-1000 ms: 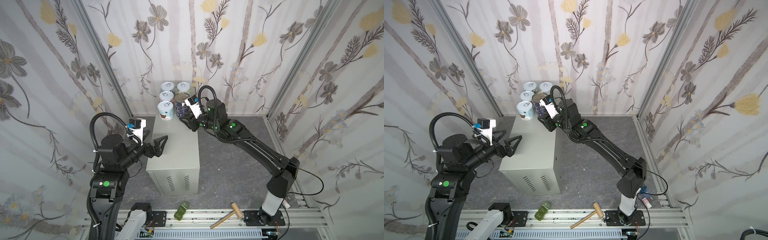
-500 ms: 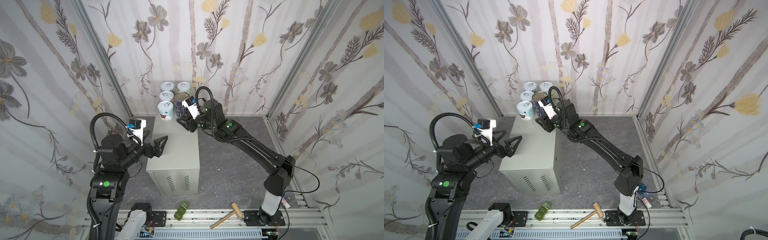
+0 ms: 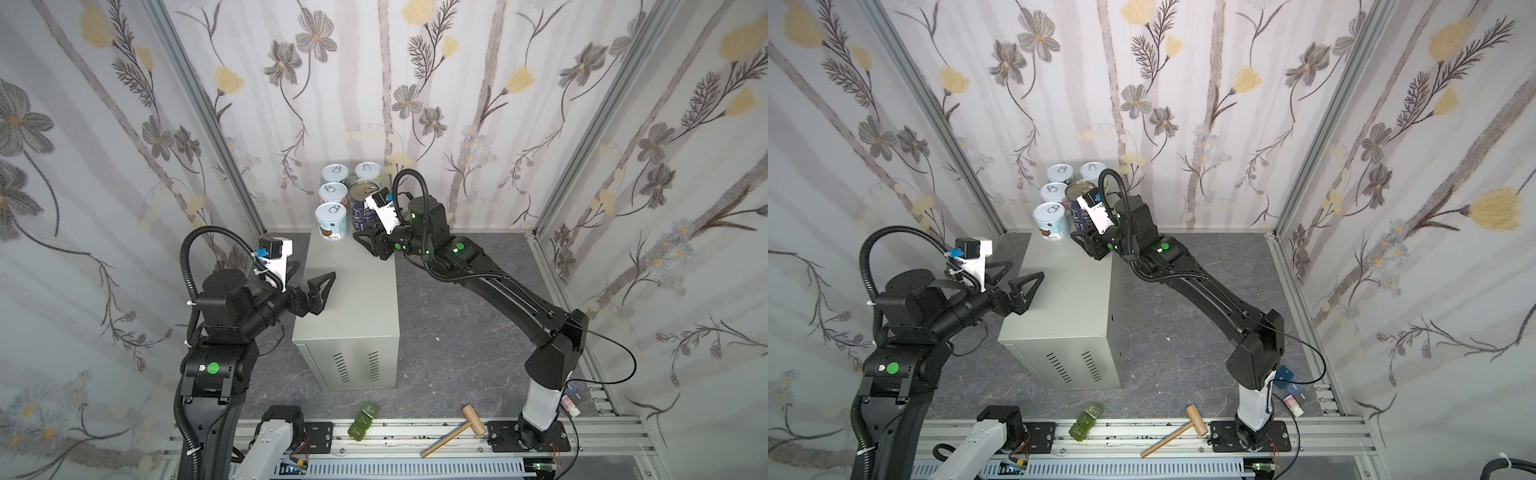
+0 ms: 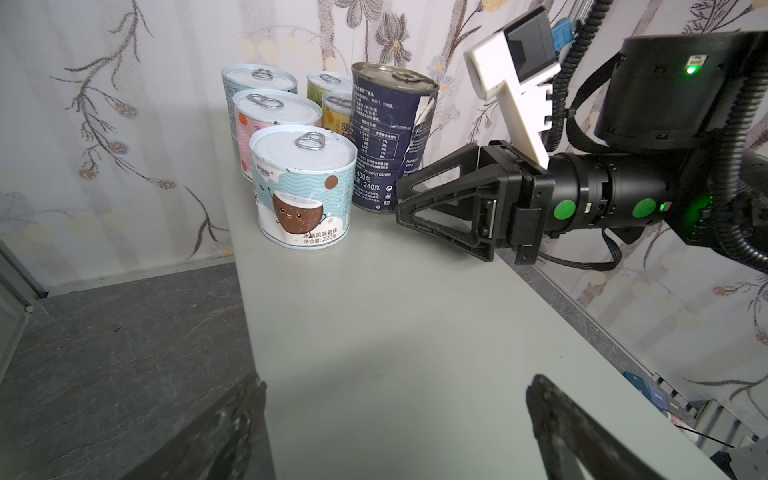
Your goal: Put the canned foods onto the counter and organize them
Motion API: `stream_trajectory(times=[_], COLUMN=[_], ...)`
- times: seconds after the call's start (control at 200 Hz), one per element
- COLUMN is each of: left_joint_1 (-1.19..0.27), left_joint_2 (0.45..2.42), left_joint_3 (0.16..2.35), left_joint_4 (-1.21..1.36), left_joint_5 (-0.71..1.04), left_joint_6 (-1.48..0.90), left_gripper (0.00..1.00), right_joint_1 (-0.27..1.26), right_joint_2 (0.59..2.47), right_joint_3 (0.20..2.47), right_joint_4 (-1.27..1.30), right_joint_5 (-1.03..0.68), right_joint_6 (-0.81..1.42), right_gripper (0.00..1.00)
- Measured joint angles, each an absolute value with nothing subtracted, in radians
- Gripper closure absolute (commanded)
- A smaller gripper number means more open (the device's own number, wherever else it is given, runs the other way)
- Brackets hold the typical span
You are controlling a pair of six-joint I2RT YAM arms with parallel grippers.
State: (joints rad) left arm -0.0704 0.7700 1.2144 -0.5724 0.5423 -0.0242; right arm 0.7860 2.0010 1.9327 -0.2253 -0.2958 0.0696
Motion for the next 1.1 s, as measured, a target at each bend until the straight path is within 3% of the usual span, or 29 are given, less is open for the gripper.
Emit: stream_trajectory(times=[0.22,0.38,0.5,1.099], left_joint_1=[-0.070,-0.070,-0.070,-0.070], left_joint_2=[0.769,0.793,0.844,1.134], left_joint_3=[1.212,1.216,1.244,1.374], left_joint_4=[-0.572,-0.572,-0.571,-0.543], left_joint_5=[0.534,0.488,0.427,0.315], left_joint_6=[-0.024,-0.028,-0.036,-0.056], left_gripper=[0.00,0.00,0.00,0.01], right_joint_1=[0.809,0.792,0.767,0.638], right_joint_2=[1.906,1.755,1.656,1.281], right_joint_3=[1.852,1.703,1.615,1.316], right_joint_4=[-0.227,-0.220,-0.221,-0.214], right_joint_5=[-0.289,-0.250,-0.201,-0.067], right_joint_6=[0.056,0.071,0.097,0.139], right_gripper=[0.38,0.16,0.06,0.00])
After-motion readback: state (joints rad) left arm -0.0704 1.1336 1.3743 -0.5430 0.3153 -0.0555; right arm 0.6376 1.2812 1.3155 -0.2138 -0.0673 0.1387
